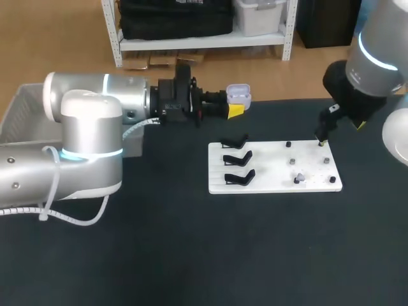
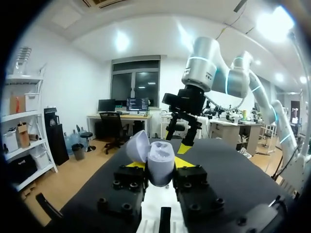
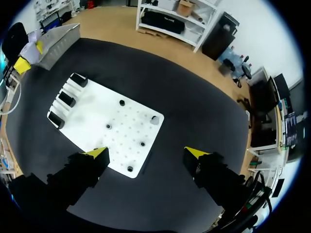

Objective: Pick up each earbud case from the left stands, insert the matching earbuds, close the lid, and place the case in the box.

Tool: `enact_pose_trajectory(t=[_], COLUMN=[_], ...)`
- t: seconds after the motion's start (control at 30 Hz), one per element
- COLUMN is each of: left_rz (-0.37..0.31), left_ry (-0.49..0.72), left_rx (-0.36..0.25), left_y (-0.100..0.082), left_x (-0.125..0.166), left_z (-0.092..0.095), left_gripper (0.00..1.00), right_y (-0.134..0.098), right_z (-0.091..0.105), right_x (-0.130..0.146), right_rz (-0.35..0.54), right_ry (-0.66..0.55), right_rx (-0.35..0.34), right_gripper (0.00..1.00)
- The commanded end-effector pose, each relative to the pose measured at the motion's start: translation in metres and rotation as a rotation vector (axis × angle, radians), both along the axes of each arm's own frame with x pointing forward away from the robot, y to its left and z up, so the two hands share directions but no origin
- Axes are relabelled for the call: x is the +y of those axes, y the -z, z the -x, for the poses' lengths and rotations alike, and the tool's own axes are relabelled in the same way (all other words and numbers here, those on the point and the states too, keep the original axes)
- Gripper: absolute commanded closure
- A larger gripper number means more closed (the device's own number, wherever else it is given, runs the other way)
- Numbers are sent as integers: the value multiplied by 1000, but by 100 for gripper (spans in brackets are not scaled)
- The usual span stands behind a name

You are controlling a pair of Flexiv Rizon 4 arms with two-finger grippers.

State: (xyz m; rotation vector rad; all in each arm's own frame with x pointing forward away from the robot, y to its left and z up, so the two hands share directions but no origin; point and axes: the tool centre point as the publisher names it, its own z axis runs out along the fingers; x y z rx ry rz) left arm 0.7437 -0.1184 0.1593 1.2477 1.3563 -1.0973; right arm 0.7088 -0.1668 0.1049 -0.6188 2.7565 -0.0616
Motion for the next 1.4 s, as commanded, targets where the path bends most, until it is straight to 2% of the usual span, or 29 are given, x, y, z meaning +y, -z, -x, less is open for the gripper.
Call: enact_pose_trajectory(t=[0.03, 0.23, 0.6, 0.73, 0.77, 0.87, 1.0, 1.07, 1.2, 1.27, 1.4], left_rz=[3, 3, 3, 3, 3, 3, 3, 3, 3, 3, 3], left_ry=[-8, -8, -8, -8, -8, -8, -8, -8, -8, -8, -8], left_rx=[-4, -4, -4, -4, -4, -4, -4, -4, -4, -4, -4], left_y=[0, 0, 0, 0, 0, 0, 0, 0, 0, 0, 0], left_x=[0, 0, 0, 0, 0, 0, 0, 0, 0, 0, 0], left_z=[3, 3, 3, 3, 3, 3, 3, 3, 3, 3, 3], left_gripper=[100, 100, 100, 100, 100, 100, 100, 100, 100, 100, 100], right_y=[3, 18, 50, 57, 58, 60, 64, 64, 64, 65, 70], right_z=[-10, -13, -22, -30, -32, -39, -46, -48, -50, -50, -49], right_x=[-1, -8, 6, 6, 5, 5, 4, 5, 5, 5, 5], right_rz=[6, 33, 42, 38, 42, 40, 39, 37, 37, 37, 38], right_ry=[5, 33, -1, 39, 44, 54, 57, 58, 63, 66, 68], right_rx=[39, 65, 111, 126, 128, 132, 137, 138, 137, 138, 149], right_gripper=[0, 0, 0, 0, 2, 20, 27, 36, 39, 51, 54])
